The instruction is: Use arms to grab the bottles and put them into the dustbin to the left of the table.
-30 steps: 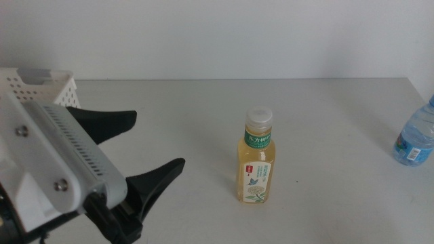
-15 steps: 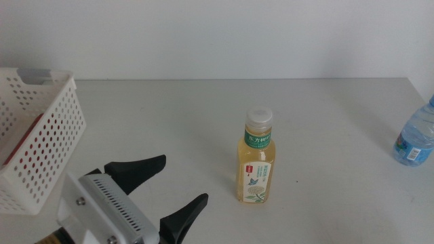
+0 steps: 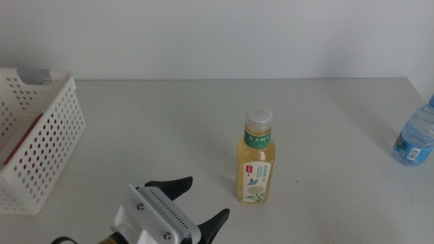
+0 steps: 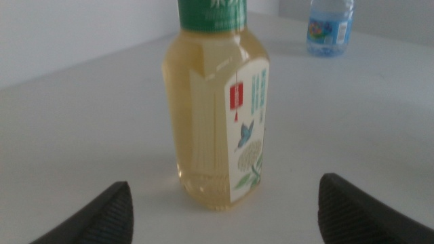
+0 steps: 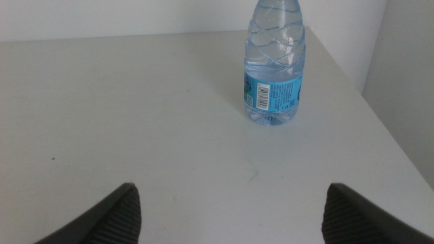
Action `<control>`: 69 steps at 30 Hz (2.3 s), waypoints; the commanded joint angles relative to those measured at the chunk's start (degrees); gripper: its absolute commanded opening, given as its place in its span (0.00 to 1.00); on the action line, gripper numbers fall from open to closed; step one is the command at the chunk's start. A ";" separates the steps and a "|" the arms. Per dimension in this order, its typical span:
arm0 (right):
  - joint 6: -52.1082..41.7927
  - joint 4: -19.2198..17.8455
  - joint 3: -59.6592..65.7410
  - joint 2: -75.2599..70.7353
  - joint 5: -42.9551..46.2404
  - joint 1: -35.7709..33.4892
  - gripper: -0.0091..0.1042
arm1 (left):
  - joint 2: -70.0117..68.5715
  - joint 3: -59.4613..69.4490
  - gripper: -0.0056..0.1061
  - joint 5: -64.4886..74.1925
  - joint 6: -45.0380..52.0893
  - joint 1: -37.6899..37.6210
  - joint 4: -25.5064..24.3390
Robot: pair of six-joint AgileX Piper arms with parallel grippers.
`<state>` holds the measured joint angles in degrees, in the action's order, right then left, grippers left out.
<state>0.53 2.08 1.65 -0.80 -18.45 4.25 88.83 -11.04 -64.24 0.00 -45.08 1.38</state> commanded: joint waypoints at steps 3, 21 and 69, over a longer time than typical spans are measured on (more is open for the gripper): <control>-0.53 -0.65 -0.57 -1.21 4.43 0.30 0.75 | 3.91 -0.56 0.89 -11.07 -6.80 -0.21 -0.17; -0.53 -0.65 -0.57 -1.21 4.43 0.30 0.75 | 7.13 -5.78 0.89 -10.35 -9.49 -0.09 -5.53; -0.53 -0.65 -0.57 -1.21 4.43 0.30 0.75 | 24.08 -34.15 0.89 0.06 -21.56 9.61 -26.37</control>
<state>0.53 2.08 1.65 -0.80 -18.27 4.25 114.66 -43.63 -61.12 -20.30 -35.45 -25.14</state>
